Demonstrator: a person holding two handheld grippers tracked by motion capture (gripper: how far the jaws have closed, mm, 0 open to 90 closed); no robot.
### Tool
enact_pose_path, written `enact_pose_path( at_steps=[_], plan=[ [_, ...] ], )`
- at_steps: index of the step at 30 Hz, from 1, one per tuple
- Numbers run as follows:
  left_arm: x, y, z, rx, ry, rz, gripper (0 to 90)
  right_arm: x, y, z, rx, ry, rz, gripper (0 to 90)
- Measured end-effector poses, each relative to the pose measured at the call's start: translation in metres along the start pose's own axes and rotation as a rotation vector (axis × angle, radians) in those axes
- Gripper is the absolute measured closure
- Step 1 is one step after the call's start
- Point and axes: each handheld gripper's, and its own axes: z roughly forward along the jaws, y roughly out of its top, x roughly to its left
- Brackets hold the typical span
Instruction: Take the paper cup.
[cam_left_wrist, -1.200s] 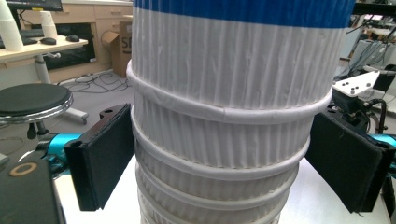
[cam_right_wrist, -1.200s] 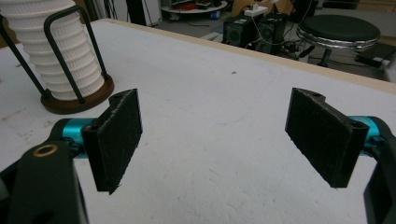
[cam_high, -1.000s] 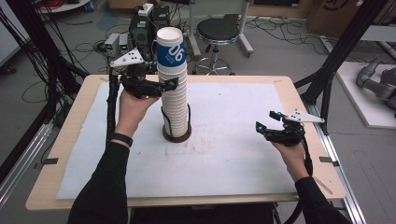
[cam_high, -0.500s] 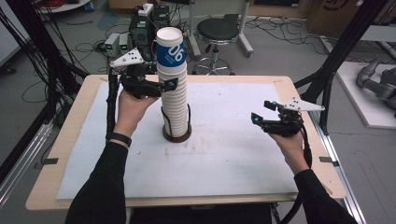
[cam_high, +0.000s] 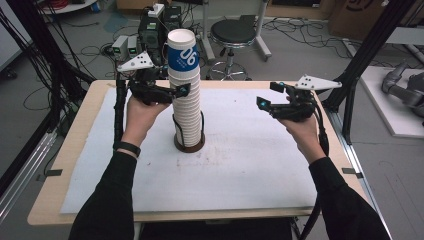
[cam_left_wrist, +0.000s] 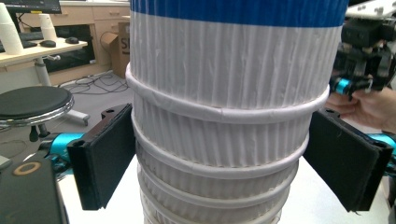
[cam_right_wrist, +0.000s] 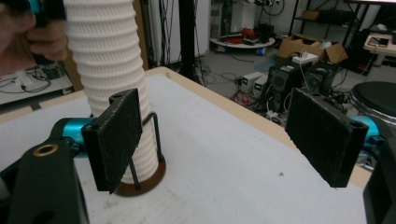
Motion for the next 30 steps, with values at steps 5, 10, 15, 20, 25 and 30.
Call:
enact_pose_path(
  at_steps=[5, 10, 15, 20, 25, 30],
  plan=[
    [0.001, 0.0, 0.0, -0.001, 0.0, 0.001, 12.4, 0.005, 0.025, 0.012, -0.016, 0.02, -0.02, 20.1],
    [0.002, -0.001, 0.0, -0.006, -0.001, -0.003, 12.4, 0.011, 0.047, 0.025, -0.019, 0.048, -0.035, 20.2],
    [0.001, 0.0, 0.0, -0.004, -0.001, -0.003, 12.4, 0.02, 0.071, 0.043, -0.017, 0.087, -0.065, 20.2],
    [0.001, 0.0, 0.0, -0.002, -0.001, 0.001, 12.4, 0.031, 0.096, 0.058, -0.049, 0.118, -0.081, 20.2],
    [0.001, 0.0, 0.0, -0.001, 0.0, 0.0, 12.4, 0.035, 0.12, 0.069, -0.063, 0.156, -0.051, 20.2],
    [0.001, 0.0, 0.0, -0.001, -0.001, 0.001, 12.4, 0.044, 0.137, 0.081, -0.071, 0.164, -0.066, 20.1]
  ],
)
